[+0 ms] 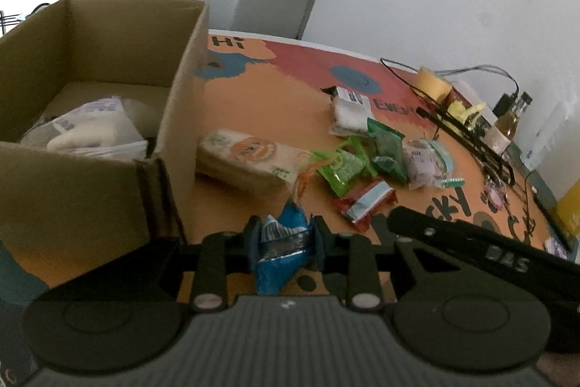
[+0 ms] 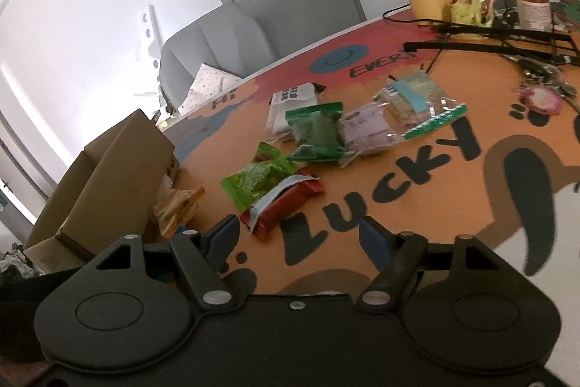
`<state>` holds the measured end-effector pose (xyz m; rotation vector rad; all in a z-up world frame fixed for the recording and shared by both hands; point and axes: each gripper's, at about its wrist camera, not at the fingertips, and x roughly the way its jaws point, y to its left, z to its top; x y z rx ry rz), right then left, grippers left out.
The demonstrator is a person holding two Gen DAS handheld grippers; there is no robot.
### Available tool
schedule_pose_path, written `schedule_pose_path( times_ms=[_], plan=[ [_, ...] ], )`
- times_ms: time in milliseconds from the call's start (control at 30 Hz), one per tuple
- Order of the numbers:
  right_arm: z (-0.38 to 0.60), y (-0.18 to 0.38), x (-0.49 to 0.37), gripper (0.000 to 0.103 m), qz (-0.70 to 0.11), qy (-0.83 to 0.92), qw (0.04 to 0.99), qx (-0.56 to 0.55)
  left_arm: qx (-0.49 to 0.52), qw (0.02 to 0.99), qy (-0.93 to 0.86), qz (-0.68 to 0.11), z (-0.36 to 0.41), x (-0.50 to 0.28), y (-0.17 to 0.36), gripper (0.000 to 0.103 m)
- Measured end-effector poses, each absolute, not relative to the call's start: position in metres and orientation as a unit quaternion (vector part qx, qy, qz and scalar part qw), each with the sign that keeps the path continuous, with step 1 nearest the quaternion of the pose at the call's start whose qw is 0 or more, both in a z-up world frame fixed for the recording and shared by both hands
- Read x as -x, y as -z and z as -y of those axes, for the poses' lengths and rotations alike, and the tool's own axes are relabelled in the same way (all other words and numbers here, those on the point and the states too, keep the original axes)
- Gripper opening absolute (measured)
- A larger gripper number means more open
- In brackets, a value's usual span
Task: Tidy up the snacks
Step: 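Grasp the blue snack packet with the left tool while the right tool grasps the red-and-white packet, then lift both held packets and carry them toward the cardboard box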
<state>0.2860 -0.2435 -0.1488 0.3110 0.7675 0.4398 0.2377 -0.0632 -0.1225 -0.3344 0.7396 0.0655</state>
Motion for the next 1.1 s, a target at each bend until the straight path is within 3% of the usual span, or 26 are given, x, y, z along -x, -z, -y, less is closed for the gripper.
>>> schedule_pose_path(
  times_ms=[267, 467, 633, 800, 1100],
  plan=[
    [0.220, 0.150, -0.303, 0.072, -0.367, -0.209, 0.898, -0.126, 0.182, 0.915, -0.036, -0.358, 0.065, -0.237, 0.129, 0.028],
    [0.209, 0.151, -0.312, 0.064, -0.363, -0.191, 0.906, -0.102, 0.184, 0.915, -0.037, -0.357, 0.066, -0.242, 0.130, 0.028],
    [0.213, 0.151, -0.309, 0.042, -0.362, -0.171, 0.912, -0.089, 0.189, 0.915, -0.039, -0.354, 0.068, -0.244, 0.131, 0.028],
    [0.227, 0.149, -0.301, 0.030, -0.367, -0.167, 0.910, -0.100, 0.187, 0.914, -0.030, -0.358, 0.074, -0.246, 0.132, 0.028],
    [0.255, 0.146, -0.283, 0.027, -0.376, -0.147, 0.908, -0.109, 0.181, 0.914, -0.010, -0.362, 0.083, -0.241, 0.130, 0.028]
  ],
)
